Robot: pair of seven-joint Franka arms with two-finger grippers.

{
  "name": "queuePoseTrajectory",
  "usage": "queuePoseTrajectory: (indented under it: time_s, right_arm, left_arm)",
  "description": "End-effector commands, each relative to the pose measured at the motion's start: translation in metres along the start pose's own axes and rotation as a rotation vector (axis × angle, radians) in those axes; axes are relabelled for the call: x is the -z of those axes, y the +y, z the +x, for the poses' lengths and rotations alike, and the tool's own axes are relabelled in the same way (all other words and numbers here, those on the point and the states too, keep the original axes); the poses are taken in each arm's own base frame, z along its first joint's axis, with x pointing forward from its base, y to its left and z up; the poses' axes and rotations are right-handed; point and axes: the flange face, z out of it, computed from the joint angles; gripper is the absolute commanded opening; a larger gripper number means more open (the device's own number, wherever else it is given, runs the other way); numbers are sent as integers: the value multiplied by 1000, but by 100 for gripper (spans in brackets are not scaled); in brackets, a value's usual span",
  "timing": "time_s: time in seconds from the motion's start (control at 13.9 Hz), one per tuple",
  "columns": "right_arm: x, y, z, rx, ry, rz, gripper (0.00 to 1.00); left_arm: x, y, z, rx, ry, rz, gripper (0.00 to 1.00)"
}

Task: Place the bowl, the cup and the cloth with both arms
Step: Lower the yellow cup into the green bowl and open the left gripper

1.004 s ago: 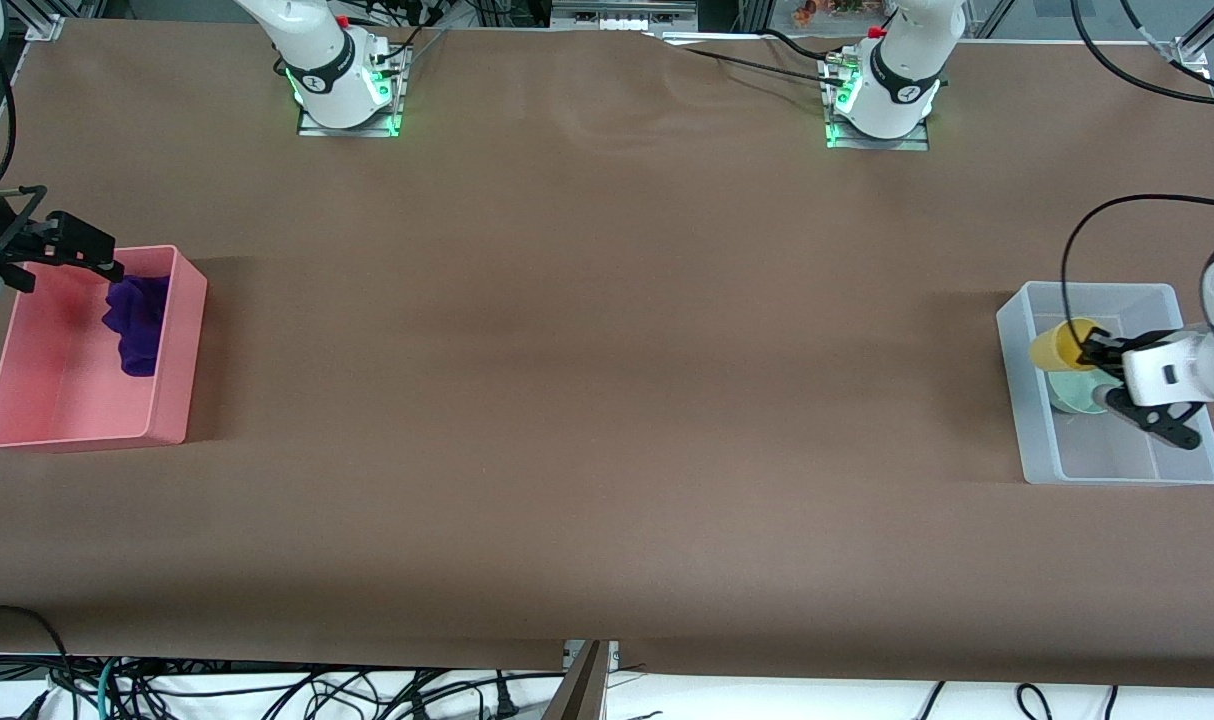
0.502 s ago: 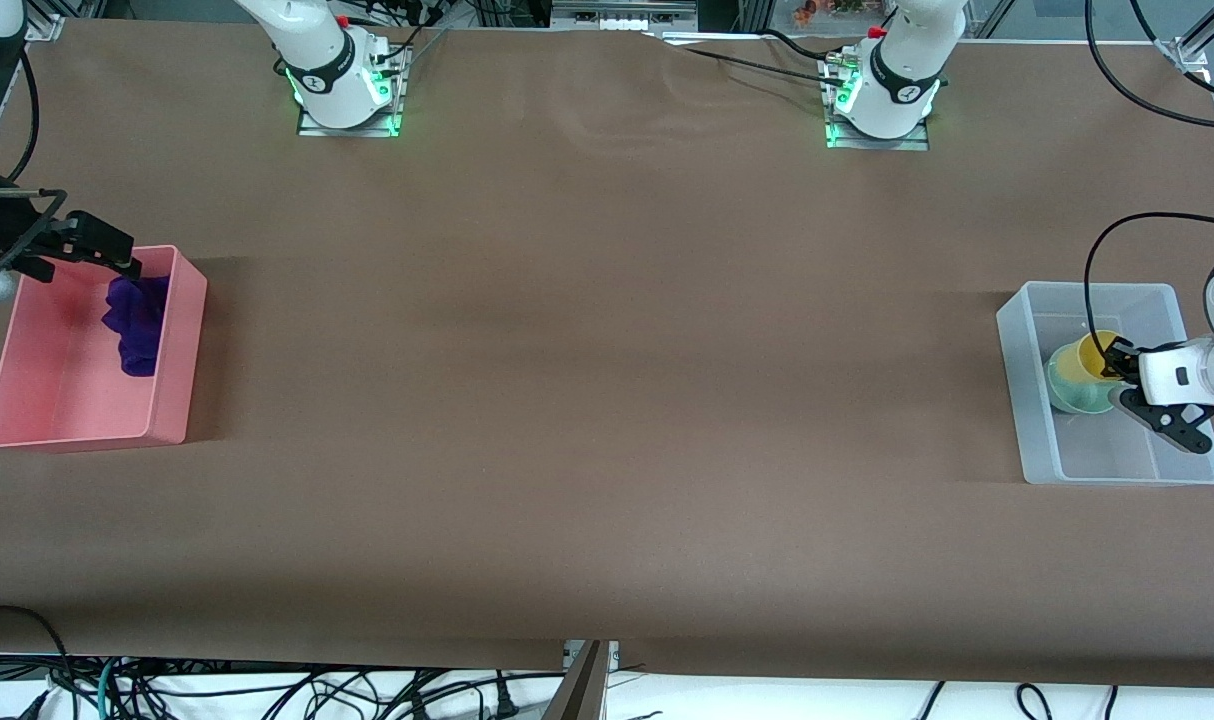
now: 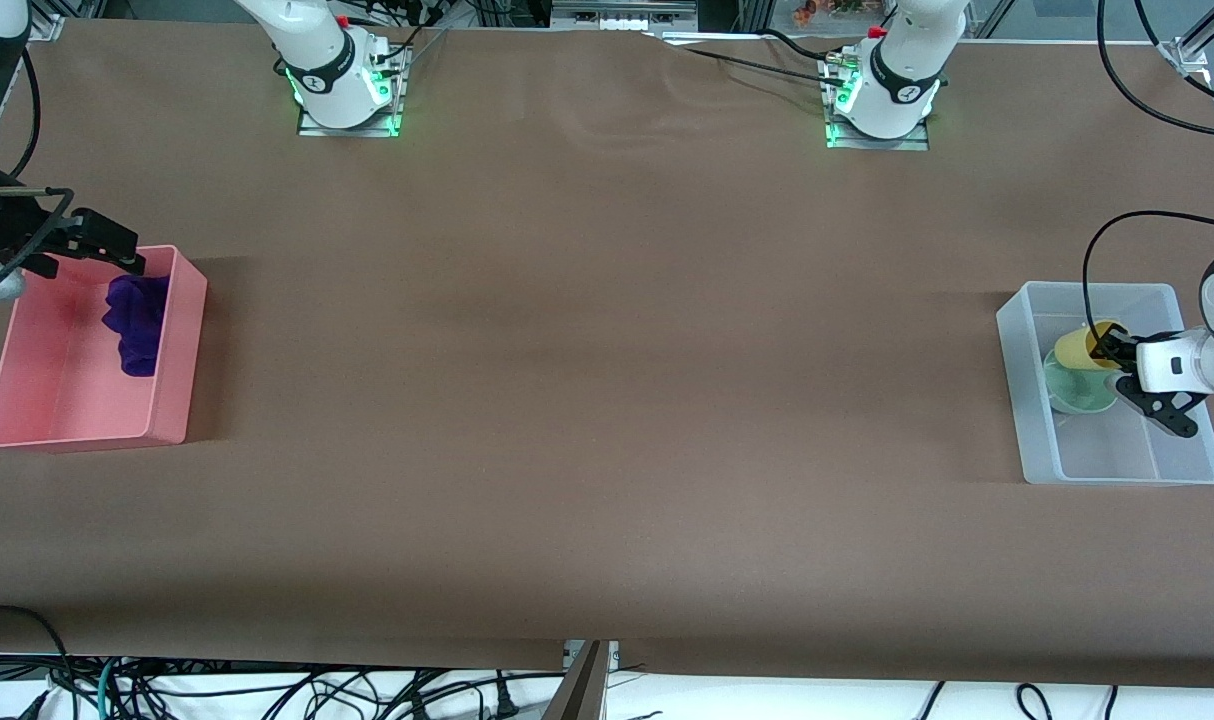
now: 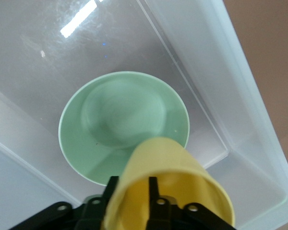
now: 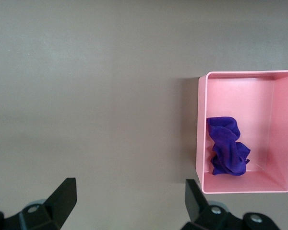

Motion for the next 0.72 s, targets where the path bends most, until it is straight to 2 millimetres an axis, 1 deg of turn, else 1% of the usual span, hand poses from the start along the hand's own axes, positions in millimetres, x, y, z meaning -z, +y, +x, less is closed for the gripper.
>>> queuePoseTrajectory:
  time_s: [0.0, 0.22, 0.29, 0.43, 0.57, 0.65]
  right_arm:
    - [8, 0, 3, -2, 2, -12, 100]
    - [8, 0, 3, -2, 2, -12, 100]
    - [8, 1, 3, -4, 2, -12, 100]
    - [7, 1, 4, -4, 2, -11, 100]
    - [7, 2, 3, -7, 2, -12, 100]
    - [5, 4, 4, -10, -1, -11, 100]
  left_arm:
    - [24, 3, 2, -38, 2, 50, 100]
    - [62, 16, 11, -52, 23, 107, 100]
    - [79, 26, 17, -64, 34, 131, 100]
    - [110, 41, 22, -73, 56, 174, 100]
    - [136, 54, 26, -81, 60, 192, 100]
    - [151, 62, 31, -91, 60, 188, 100]
